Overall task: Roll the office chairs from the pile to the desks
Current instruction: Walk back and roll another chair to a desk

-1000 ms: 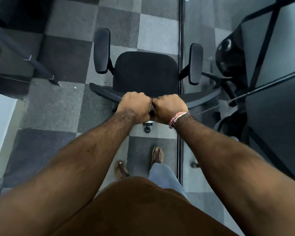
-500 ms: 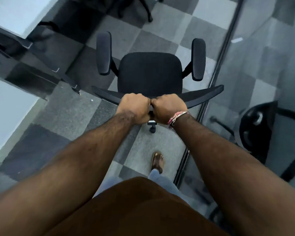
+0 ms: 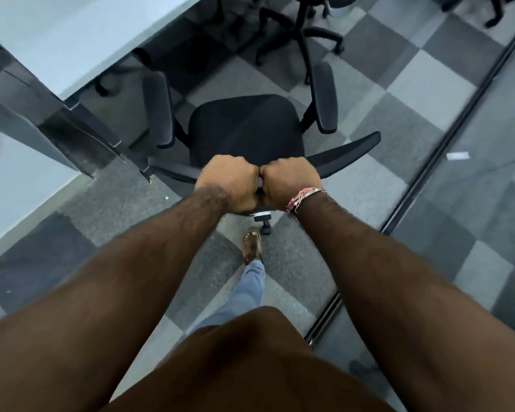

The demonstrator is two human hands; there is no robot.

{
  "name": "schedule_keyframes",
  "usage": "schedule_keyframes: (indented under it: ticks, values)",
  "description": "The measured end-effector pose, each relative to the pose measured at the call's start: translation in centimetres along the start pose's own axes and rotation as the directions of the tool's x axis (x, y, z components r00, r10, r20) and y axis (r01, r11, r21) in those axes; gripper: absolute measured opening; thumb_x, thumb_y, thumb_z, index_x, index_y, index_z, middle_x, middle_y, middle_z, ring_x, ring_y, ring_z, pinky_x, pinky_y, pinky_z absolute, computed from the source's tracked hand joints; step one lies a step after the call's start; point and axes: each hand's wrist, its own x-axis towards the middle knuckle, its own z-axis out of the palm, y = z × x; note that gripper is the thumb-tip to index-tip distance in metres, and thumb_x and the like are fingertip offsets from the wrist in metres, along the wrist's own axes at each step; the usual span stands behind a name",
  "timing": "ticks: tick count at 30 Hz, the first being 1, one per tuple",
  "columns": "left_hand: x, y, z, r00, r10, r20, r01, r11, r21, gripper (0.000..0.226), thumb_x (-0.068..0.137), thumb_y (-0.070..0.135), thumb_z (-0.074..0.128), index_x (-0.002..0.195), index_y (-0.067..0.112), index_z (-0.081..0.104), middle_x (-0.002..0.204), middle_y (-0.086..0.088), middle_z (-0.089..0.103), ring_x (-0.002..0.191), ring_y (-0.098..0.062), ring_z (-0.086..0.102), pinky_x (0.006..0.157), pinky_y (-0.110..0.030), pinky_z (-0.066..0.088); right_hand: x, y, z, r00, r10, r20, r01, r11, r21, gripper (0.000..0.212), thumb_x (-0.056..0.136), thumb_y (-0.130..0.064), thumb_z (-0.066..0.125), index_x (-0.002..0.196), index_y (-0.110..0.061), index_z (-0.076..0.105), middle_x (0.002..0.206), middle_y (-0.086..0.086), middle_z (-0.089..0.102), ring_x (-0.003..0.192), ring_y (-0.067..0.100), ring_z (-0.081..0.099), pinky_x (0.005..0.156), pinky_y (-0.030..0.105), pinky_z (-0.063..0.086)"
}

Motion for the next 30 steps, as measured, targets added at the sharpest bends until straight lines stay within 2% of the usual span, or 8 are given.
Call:
schedule_keyframes:
  ticks: [6,9,15,20,26,30]
  values:
    - [9.2,-6.7,-1.8,0.995,-0.097,-0.015,0.097,0.995,-0.003,0.042,0.084,0.066,0.056,0.075,0.026,0.059,0.069,0.008,0.06,0.061,-0.02,0.058,0.058,-0.032,0.045,11.5,4.6,-1.7,0.998,-0.057,-0.021,0.057,0.998,0.022,0.021,0.089,-0.042,0.055,0.087,-0.024,0.066,0.082,-0.002,0.069,0.07,0.027,0.066,0.059,0.034,0.049]
    - [13.6,-10.3,-3.1,0.988,-0.155,-0.012,0.155,0.988,-0.001,0.036,0.081,0.059,0.063,0.071,0.025,0.057,0.062,0.007,0.052,0.059,-0.021,0.057,0.058,-0.031,0.048,17.4,7.0,-3.3,0.994,-0.098,-0.044,0.098,0.995,-0.004,0.021,0.088,-0.041,0.055,0.086,-0.023,0.066,0.08,-0.001,0.068,0.069,0.028,0.066,0.058,0.033,0.046]
    - [19.3,-13.8,-4.0,0.968,-0.251,0.013,0.251,0.967,-0.05,0.028,0.083,0.053,0.058,0.075,0.027,0.058,0.07,0.007,0.061,0.062,-0.022,0.059,0.06,-0.033,0.05,24.5,10.9,-4.0,0.969,-0.237,-0.064,0.237,0.971,-0.022,0.023,0.087,-0.041,0.055,0.085,-0.021,0.067,0.082,0.0,0.069,0.069,0.029,0.065,0.056,0.032,0.041]
    - [22.8,-14.4,-5.0,0.939,-0.343,0.001,0.342,0.936,-0.081,0.029,0.086,0.056,0.055,0.082,0.028,0.061,0.076,0.007,0.064,0.065,-0.02,0.058,0.059,-0.032,0.044,28.6,14.1,-4.7,0.93,-0.363,-0.06,0.361,0.931,-0.045,0.025,0.089,-0.041,0.051,0.087,-0.021,0.065,0.084,0.0,0.069,0.07,0.027,0.065,0.057,0.033,0.041]
    - [27.8,-12.8,-6.3,0.861,-0.505,0.063,0.509,0.85,-0.137,0.027,0.086,0.056,0.055,0.081,0.03,0.06,0.074,0.009,0.061,0.065,-0.017,0.059,0.062,-0.033,0.052,32.3,19.8,-5.0,0.847,-0.529,-0.046,0.527,0.848,-0.058,0.025,0.09,-0.042,0.053,0.089,-0.02,0.065,0.086,0.001,0.069,0.073,0.027,0.065,0.058,0.033,0.039]
    - [31.2,-12.0,-7.6,0.819,-0.567,0.088,0.573,0.802,-0.167,0.027,0.085,0.056,0.054,0.079,0.03,0.06,0.072,0.009,0.06,0.064,-0.017,0.059,0.062,-0.033,0.053,34.7,23.4,-5.5,0.8,-0.599,-0.031,0.598,0.8,-0.053,0.027,0.089,-0.043,0.052,0.086,-0.02,0.064,0.085,0.0,0.069,0.072,0.026,0.064,0.058,0.033,0.041]
